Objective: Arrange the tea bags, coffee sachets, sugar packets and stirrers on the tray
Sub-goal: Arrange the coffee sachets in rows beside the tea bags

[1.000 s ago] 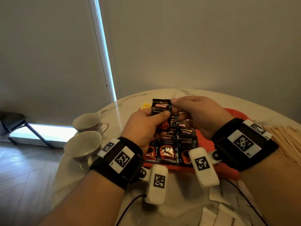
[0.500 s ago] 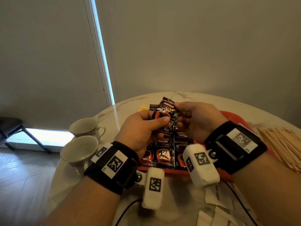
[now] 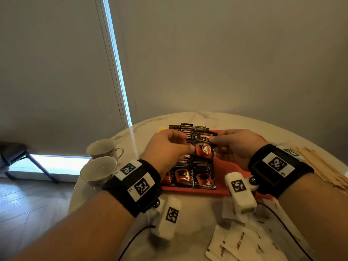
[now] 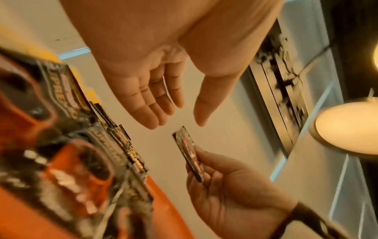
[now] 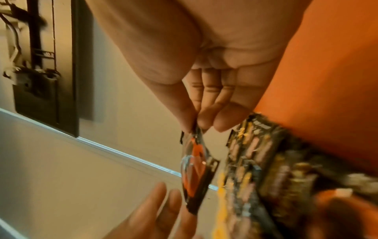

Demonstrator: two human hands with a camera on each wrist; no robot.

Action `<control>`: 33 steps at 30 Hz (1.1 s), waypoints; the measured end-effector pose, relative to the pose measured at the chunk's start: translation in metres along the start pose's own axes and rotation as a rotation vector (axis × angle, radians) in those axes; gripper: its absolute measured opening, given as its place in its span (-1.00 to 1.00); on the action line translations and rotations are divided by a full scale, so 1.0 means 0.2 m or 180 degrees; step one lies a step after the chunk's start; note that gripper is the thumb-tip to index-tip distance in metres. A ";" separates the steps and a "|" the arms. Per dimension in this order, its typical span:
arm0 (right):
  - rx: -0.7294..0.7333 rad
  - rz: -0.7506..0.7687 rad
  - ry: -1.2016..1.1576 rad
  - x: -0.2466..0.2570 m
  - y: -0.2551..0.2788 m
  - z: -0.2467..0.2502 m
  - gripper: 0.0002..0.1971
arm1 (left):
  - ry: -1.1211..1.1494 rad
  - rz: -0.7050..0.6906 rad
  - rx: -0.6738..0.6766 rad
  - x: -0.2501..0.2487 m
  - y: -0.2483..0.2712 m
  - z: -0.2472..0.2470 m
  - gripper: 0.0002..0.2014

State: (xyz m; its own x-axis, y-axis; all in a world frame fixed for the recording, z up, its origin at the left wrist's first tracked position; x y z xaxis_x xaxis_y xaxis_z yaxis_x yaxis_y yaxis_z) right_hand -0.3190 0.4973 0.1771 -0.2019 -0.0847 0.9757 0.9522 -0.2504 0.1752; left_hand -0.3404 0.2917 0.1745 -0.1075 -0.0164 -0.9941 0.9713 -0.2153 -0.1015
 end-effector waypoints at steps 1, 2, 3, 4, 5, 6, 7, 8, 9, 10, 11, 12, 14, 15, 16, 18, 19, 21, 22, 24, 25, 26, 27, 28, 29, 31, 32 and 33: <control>0.0001 -0.0080 0.0134 -0.03 0.02 0.01 -0.84 | -0.0401 -0.0045 0.0078 0.00 0.02 0.00 -0.71; -0.0013 -0.0145 0.0271 -0.06 0.03 0.02 -0.85 | -0.0773 -0.0063 0.0153 0.00 0.05 0.01 -0.72; -0.0028 -0.0194 0.0409 -0.08 0.05 0.03 -0.86 | -0.1101 -0.0052 0.0213 0.01 0.07 0.01 -0.72; -0.0037 -0.0229 0.0530 -0.10 0.07 0.03 -0.84 | -0.1370 -0.0024 0.0266 0.01 0.09 0.01 -0.71; -0.0016 -0.0257 0.0627 -0.11 0.09 0.03 -0.81 | -0.1607 0.0002 0.0313 0.00 0.11 0.01 -0.70; 0.0017 -0.0280 0.0709 -0.12 0.11 0.02 -0.78 | -0.1834 0.0023 0.0364 0.00 0.12 0.02 -0.67; 0.0059 -0.0306 0.0784 -0.13 0.13 0.02 -0.75 | -0.2048 0.0027 0.0428 0.00 0.14 0.02 -0.64; 0.0090 -0.0330 0.0841 -0.13 0.14 0.01 -0.73 | -0.2235 0.0026 0.0499 0.00 0.16 0.02 -0.61; 0.0105 -0.0348 0.0869 -0.13 0.15 0.00 -0.72 | -0.2385 0.0034 0.0577 0.00 0.17 0.02 -0.57; 0.0118 -0.0369 0.0898 -0.12 0.16 0.00 -0.73 | -0.2518 0.0055 0.0665 0.00 0.19 0.01 -0.54; 0.0124 -0.0385 0.0928 -0.12 0.17 -0.01 -0.75 | -0.2655 0.0072 0.0749 0.00 0.20 0.01 -0.49; 0.0115 -0.0388 0.0948 -0.12 0.18 -0.01 -0.76 | -0.2794 0.0061 0.0802 0.01 0.21 0.00 -0.45; 0.0060 -0.0387 0.0866 -0.13 0.18 -0.02 -0.77 | -0.2994 0.0022 0.0824 0.01 0.23 -0.01 -0.42; 0.0021 -0.0406 0.0771 -0.14 0.19 -0.03 -0.78 | -0.3043 0.0021 0.0818 0.02 0.24 -0.02 -0.41; -0.0019 -0.0429 0.0672 -0.14 0.19 -0.03 -0.77 | -0.3069 0.0011 0.0824 0.02 0.24 -0.02 -0.41; -0.0076 -0.0450 0.0464 -0.16 0.18 -0.02 -0.68 | -0.3082 -0.0006 0.0886 0.03 0.24 -0.03 -0.39; -0.0121 -0.0443 0.0355 -0.17 0.18 -0.02 -0.63 | -0.3091 -0.0001 0.0908 0.04 0.24 -0.04 -0.37; -0.0281 -0.0364 0.0208 -0.19 0.19 0.00 -0.59 | -0.3149 -0.0022 0.0905 0.04 0.24 -0.05 -0.34; -0.0351 -0.0312 0.0164 -0.20 0.19 0.00 -0.60 | -0.3186 -0.0058 0.0909 0.04 0.23 -0.05 -0.33; -0.0352 -0.0286 0.0022 -0.22 0.21 -0.01 -0.56 | -0.3288 -0.0133 0.0939 0.04 0.23 -0.06 -0.32; -0.0302 -0.0304 -0.0096 -0.23 0.23 -0.02 -0.51 | -0.3331 -0.0143 0.0943 0.04 0.23 -0.07 -0.32; -0.0248 -0.0332 -0.0224 -0.23 0.24 -0.04 -0.46 | -0.3347 -0.0120 0.0940 0.04 0.22 -0.07 -0.31; -0.0228 -0.0359 -0.0321 -0.24 0.25 -0.06 -0.45 | -0.3348 -0.0080 0.0935 0.04 0.23 -0.07 -0.30; -0.0221 -0.0378 -0.0388 -0.25 0.25 -0.08 -0.47 | -0.3356 -0.0058 0.0937 0.04 0.22 -0.08 -0.30; -0.0198 -0.0378 -0.0428 -0.26 0.25 -0.09 -0.52 | -0.3368 -0.0058 0.0944 0.04 0.22 -0.08 -0.32; -0.0062 -0.0373 -0.0466 -0.26 0.26 -0.11 -0.68 | -0.3375 -0.0096 0.0955 0.04 0.22 -0.08 -0.35; -0.0029 -0.0385 -0.0499 -0.26 0.26 -0.11 -0.75 | -0.3377 -0.0102 0.0962 0.04 0.22 -0.08 -0.37; -0.0033 -0.0401 -0.0534 -0.26 0.26 -0.11 -0.79 | -0.3387 -0.0093 0.0974 0.04 0.22 -0.08 -0.38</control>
State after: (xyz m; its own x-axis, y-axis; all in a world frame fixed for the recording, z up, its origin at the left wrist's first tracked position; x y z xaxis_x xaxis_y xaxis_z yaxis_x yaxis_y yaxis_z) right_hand -0.2646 0.4672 0.1330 -0.2775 0.1094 0.9545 0.9192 -0.2588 0.2968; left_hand -0.2944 0.2984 0.1619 -0.3997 -0.8067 -0.4353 0.8877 -0.4591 0.0355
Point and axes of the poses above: each hand's wrist, its own y-axis away from the middle knuckle, its own z-axis out of the back of the hand, x = y × z, the point moved 2 cm from there along -y, towards the middle knuckle, and after that the axes turned 8 degrees about y, right-handed, at the moved point
